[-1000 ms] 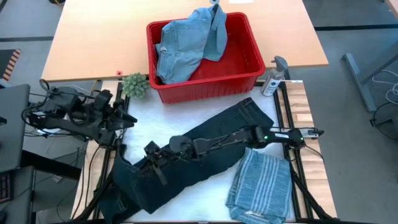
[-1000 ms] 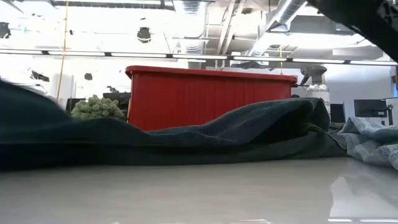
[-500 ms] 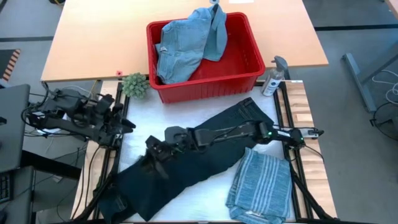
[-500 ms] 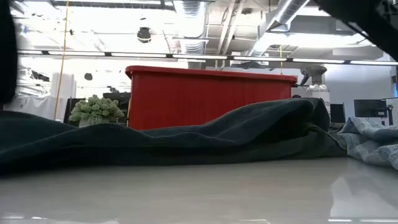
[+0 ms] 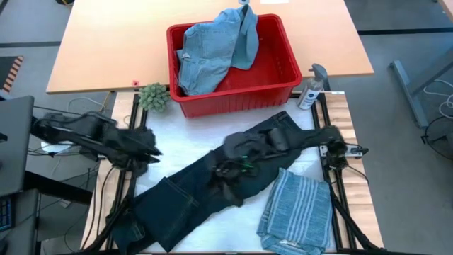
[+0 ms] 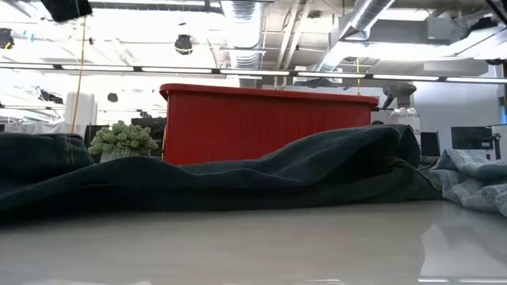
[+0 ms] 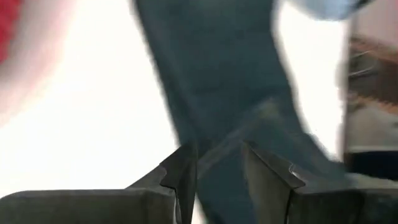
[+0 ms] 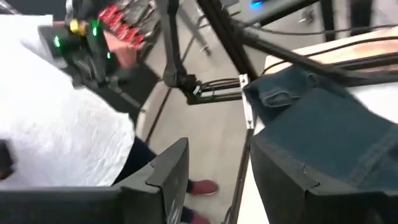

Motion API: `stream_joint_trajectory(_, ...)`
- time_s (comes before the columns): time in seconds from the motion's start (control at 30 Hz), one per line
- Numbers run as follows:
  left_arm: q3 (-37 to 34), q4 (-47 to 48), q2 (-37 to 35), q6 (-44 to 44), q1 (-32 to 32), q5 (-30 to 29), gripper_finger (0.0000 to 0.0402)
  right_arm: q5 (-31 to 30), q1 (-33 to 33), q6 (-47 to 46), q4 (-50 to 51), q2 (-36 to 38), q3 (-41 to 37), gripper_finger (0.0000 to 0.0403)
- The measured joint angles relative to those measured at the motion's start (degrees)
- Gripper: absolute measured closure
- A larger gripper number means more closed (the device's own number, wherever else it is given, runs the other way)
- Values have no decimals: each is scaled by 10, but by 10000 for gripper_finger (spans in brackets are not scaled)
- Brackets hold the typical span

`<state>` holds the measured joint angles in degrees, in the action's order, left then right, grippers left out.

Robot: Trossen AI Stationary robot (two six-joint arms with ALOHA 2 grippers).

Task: Fold Laundry from Bin
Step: Fold the blue denim pants

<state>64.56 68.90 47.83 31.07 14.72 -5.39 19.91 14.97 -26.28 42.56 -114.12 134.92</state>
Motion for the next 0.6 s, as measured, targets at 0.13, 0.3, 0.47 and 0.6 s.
stream_joint_trajectory(0.13,-58,6,33,-10,2,6,287,-73,47,0,20,53,0,207)
stream_joint_trajectory(0.3,-143,-67,35,-37,29,45,287,-152,106,-2,49,89,0,207)
stream_joint_trajectory(0.47,-220,-116,-6,36,41,21,287,-237,149,-3,58,99,0,207)
stream_joint_trajectory(0.6,-281,-137,-46,149,43,45,287,-253,167,-12,67,99,0,207)
